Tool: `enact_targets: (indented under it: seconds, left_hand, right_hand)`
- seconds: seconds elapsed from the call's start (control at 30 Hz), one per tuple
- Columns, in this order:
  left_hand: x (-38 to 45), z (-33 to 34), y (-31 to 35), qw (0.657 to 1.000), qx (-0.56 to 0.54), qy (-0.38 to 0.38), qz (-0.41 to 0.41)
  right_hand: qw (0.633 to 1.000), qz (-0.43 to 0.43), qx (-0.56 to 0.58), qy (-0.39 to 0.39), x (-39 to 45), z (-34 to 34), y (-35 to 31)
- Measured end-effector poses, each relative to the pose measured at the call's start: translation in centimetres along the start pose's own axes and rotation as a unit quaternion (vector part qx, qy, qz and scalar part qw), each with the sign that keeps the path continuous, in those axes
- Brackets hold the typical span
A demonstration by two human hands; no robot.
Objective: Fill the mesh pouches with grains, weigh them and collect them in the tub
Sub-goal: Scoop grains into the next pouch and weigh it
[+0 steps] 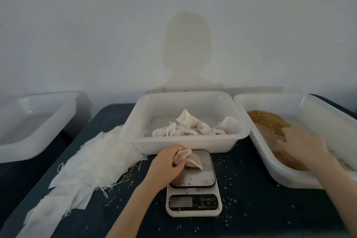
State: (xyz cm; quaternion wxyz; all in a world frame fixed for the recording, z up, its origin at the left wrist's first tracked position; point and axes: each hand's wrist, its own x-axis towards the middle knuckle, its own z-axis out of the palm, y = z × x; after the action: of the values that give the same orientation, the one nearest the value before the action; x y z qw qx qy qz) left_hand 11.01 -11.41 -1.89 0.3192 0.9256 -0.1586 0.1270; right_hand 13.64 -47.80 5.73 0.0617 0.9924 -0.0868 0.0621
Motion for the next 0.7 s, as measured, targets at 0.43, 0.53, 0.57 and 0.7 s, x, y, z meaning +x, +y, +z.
enact_targets:
  seconds: [0.43,0.53,0.57,0.7]
  left_hand:
    - [-3.1,-0.4,-2.1,0.944,-0.302,0.070,-0.113]
    - [-2.7,-0.2,-2.7,0.926,-0.284,0.153,-0.195]
    - [-2.6,-0.2,-2.9,0.923,-0.269,0.166,-0.219]
    - [-2.4,0.1,-3.4,0.921,-0.234,0.182,-0.254]
  right_hand:
    - [0.914,-0.142,0.352,0.144,-6.1,5.9,-14.2]
    - [0.914,-0.111,0.375,0.107,-5.5,7.5,-14.1]
    - [0.910,-0.100,0.389,0.101,-5.3,7.7,-13.9]
    - [0.905,-0.082,0.415,0.047,-4.7,8.2,-13.6]
